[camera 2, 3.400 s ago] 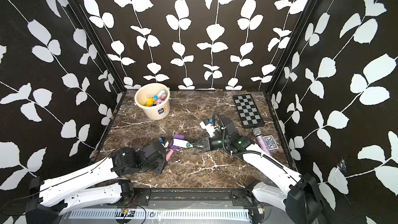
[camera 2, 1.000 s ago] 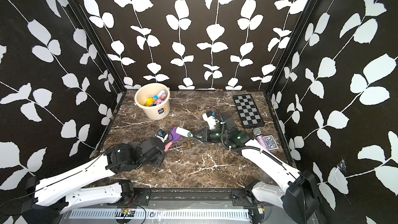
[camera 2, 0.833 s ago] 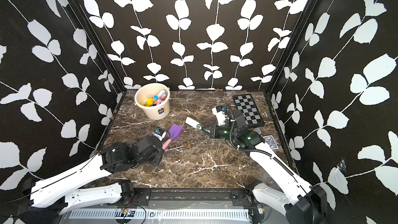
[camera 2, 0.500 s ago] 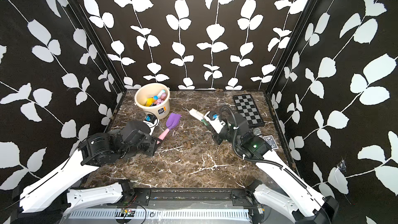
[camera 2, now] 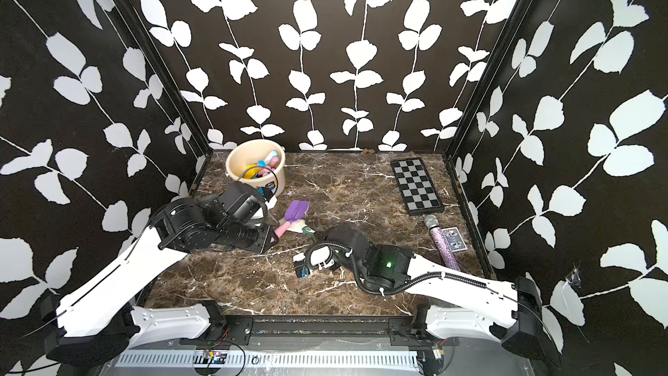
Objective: Brush the soil off the hand trowel and place it into the bucket
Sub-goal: Brush off the soil from the hand trowel.
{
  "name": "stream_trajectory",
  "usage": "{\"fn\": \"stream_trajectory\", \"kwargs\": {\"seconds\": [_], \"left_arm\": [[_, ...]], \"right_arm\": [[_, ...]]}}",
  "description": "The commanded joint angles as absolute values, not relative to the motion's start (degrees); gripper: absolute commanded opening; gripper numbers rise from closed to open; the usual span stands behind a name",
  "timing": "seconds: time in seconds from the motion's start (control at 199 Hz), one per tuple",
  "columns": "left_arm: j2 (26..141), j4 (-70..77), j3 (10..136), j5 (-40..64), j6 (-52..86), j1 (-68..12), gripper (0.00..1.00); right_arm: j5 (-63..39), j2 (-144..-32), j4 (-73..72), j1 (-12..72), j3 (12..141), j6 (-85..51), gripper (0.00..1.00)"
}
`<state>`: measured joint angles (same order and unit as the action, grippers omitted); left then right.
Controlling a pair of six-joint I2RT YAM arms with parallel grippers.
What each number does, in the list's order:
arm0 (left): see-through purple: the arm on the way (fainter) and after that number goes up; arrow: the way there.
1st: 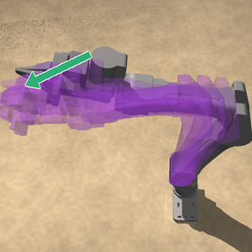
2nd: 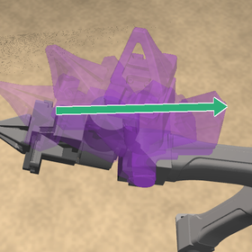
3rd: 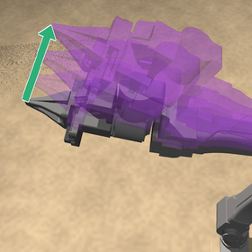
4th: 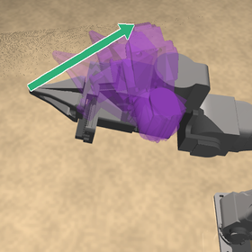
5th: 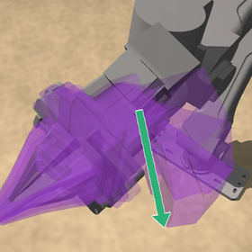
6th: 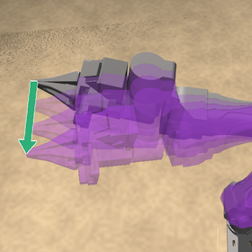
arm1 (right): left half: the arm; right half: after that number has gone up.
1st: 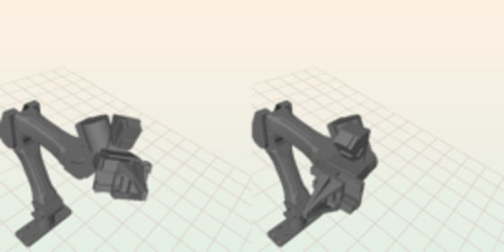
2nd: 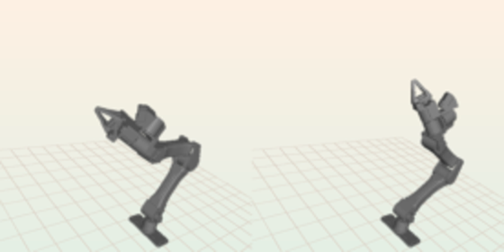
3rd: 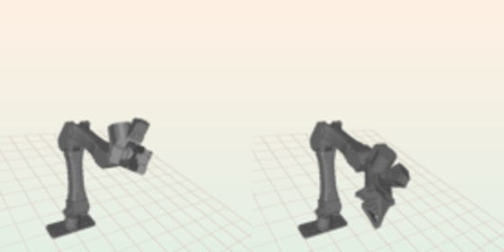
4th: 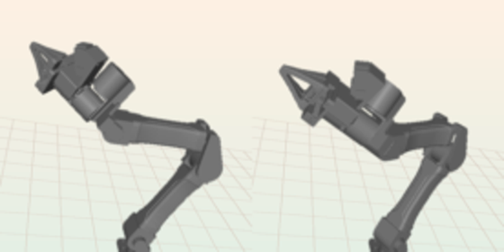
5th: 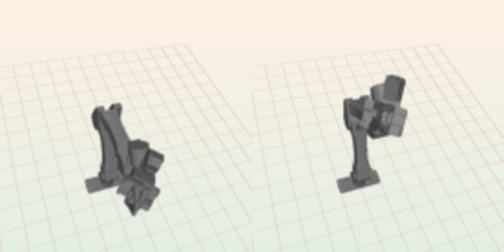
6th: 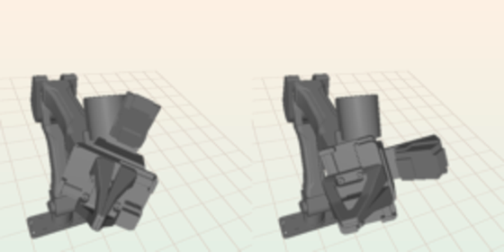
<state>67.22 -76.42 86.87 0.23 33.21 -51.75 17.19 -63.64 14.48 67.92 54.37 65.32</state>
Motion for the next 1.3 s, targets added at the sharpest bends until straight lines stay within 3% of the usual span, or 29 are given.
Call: {"fn": "stream_trajectory", "kwargs": {"seconds": [0.0,0.281,0.647,0.898,1.134,1.3], "left_arm": [[66.21,-79.74,87.56,2.29,33.31,-51.5,0.0],[63.67,-79.33,87.54,1.26,34.01,-51.17,0.0],[63.95,-79.42,87.46,-1.87,32.62,-50.09,0.0],[64.04,-76.91,84.05,-1.86,32.5,-49.83,0.0],[60.13,-74.1,79.4,-5.75,29.49,-49.83,0.0],[57.65,-66.88,73.5,-10.04,24.33,-49.83,0.0]], "right_arm": [[25.4,-64.47,5.54,67.85,55.09,72.47,0.0],[31.94,-66.42,0.7,60.91,51.95,69.62,0.0],[29.88,-66.94,6.99,73.82,52.84,68.28,0.0],[33.35,-68.36,2.46,70.22,54.89,73.85,0.0],[29.07,-64.68,5.52,60.85,52.59,55.86,0.0],[12.84,-63.24,21.07,54.85,59.04,30.73,0.0]]}}
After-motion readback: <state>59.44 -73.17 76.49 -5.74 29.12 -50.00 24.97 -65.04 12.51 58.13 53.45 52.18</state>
